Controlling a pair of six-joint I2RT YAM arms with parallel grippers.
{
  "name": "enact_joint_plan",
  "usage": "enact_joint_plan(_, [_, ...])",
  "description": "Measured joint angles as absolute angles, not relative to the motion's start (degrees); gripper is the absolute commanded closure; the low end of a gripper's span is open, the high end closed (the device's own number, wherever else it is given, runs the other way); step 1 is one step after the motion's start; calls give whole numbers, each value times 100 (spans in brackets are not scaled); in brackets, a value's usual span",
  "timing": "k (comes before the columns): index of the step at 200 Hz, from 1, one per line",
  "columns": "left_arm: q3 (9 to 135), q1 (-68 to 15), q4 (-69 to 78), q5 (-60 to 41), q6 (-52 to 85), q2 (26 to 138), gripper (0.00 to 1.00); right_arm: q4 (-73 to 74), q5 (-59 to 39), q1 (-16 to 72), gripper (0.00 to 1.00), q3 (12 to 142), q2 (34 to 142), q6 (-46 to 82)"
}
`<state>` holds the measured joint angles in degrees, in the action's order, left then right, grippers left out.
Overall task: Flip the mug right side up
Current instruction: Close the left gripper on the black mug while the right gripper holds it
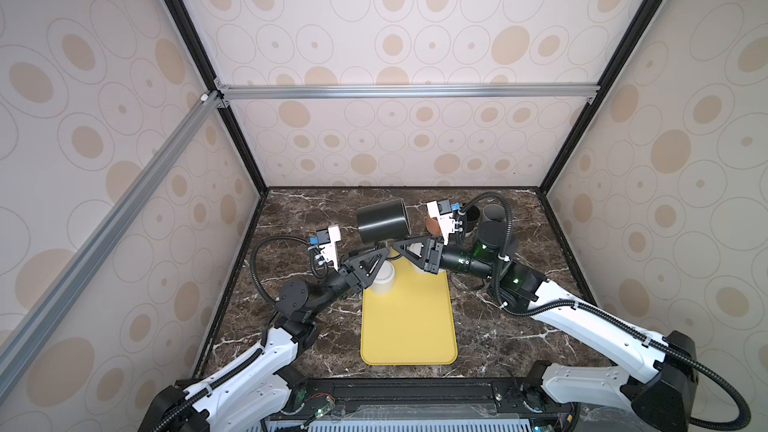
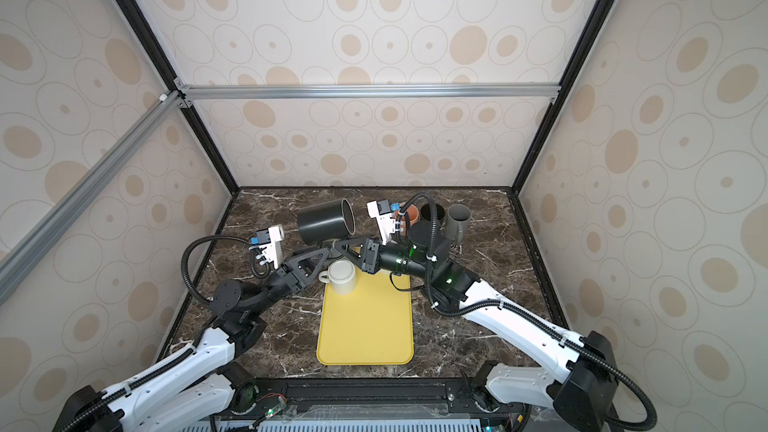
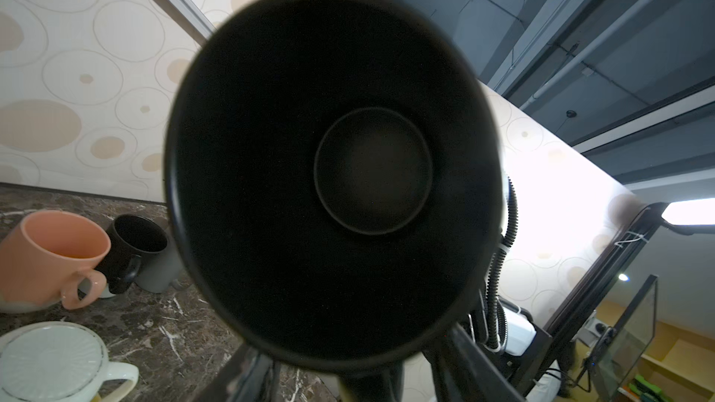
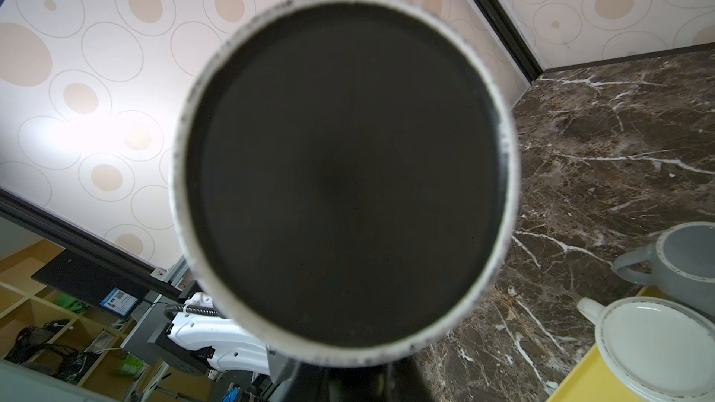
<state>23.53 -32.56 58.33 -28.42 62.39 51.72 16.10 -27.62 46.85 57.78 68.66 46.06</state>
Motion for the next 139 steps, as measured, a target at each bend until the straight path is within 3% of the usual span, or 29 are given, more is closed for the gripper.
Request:
enact_joint_plan(92, [2368,-3218,5953,-2945,6313,5221,67,1671,-2880,4768,100,5778,6901,4504])
enact_joint_plan(108, [2383,-3218,5992,-2985,6396,5245,77,1678,-2847,4768,100,5778,6906,4456])
enact_joint_plan(129, [2399,-3218,6073,-3000,6635,5262,100,1715,-2783,4762,100,5774,6936,4187])
enact_joint_plan(139, [2414,-3216,6093,-3009,6652,5266,100,1758,-2773,4764,100,5774,6943,4178])
